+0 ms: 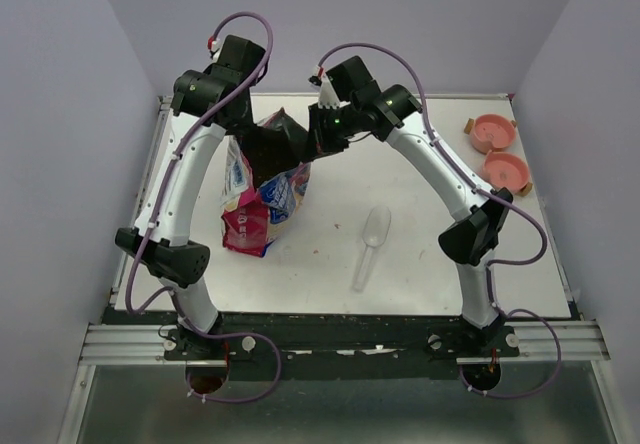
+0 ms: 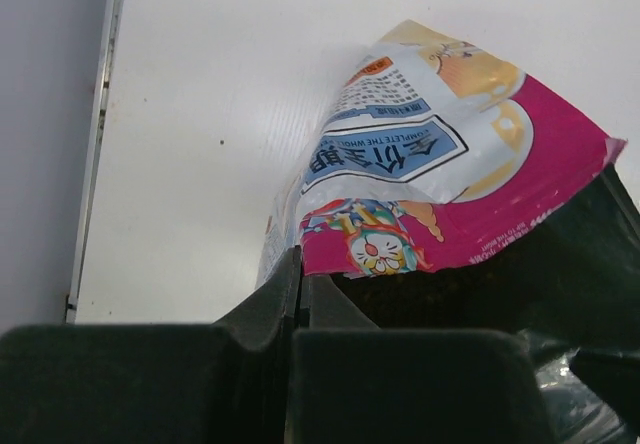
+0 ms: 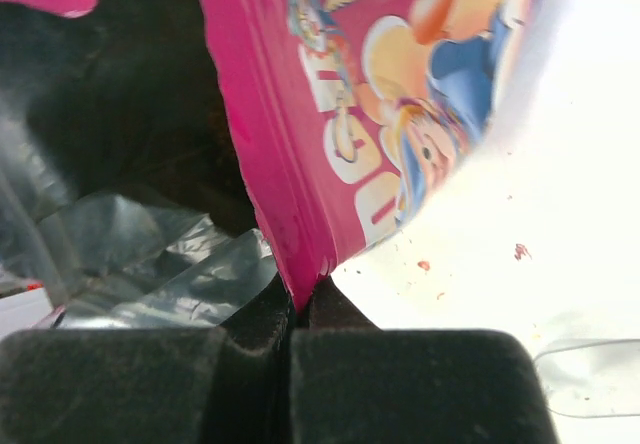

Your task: Serve the pet food

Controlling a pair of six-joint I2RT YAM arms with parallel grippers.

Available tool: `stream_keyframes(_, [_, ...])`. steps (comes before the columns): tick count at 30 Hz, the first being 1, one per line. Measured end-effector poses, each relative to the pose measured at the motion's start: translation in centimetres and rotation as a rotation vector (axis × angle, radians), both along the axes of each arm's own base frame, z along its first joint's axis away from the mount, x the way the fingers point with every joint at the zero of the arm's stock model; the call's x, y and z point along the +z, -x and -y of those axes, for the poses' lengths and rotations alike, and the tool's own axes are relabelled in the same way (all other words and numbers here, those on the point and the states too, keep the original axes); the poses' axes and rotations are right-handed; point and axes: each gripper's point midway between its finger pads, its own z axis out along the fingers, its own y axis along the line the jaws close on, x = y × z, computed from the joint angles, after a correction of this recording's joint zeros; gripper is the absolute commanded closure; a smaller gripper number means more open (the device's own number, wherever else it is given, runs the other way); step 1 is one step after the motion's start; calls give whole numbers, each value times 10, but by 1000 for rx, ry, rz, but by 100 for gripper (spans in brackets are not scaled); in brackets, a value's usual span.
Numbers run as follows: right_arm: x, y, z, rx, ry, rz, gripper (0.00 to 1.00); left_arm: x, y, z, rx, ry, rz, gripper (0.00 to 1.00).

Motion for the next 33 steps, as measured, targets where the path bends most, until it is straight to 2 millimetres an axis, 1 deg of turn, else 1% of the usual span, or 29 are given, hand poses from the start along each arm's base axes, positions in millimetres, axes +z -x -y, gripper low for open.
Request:
stream_keyframes(1, [-4,1,1,5,12,-6,100,0,6,-2,-3,-2,-12,100])
stream_keyframes(2, [-9,2,3,10,25,-13,100,-2,10,-2,-10,-1,-23,98])
stream_keyframes(3, [-14,3,4,17,36,-20,99,-5,16,-2,-20,2,-37,93])
stream_keyframes(5, [-21,5,3,33,44,-32,100,-10,22,-2,-32,5,-54,79])
stream_keyframes(6, [-21,6,3,39,41,-31,100,-12,25,-2,-40,9,-55,70])
stream_keyframes(8, [-20,7,3,50,38,-28,100,-12,30,-2,-53,22,-45,57])
stream_keyframes(9, [-20,8,3,54,38,-28,100,-13,33,-1,-66,32,-41,51])
stream_keyframes(11, [-20,9,3,61,35,-31,100,-12,41,0,-87,48,-37,44])
stream_keyframes(15, [-20,9,3,67,28,-35,100,-7,46,4,-120,74,-28,29])
stream_keyframes(17, [-19,9,3,69,27,-36,100,-10,47,6,-134,79,-38,27])
stream_keyframes(19, [-19,10,2,71,25,-37,100,-17,48,9,-145,78,-62,25])
stream_keyframes(25, [-19,10,2,73,21,-40,100,-29,47,24,-169,79,-96,25])
stream_keyframes(28, [-19,10,2,72,21,-41,100,-29,47,28,-134,83,-85,24])
stream_keyframes(31, [-19,10,2,72,22,-40,100,-31,46,27,-82,86,-70,23])
stream_keyframes(32, [-19,10,2,72,21,-41,100,-35,47,25,-63,83,-74,26])
stream_keyframes(33, [-19,10,2,72,21,-41,100,-39,48,23,-43,78,-81,31])
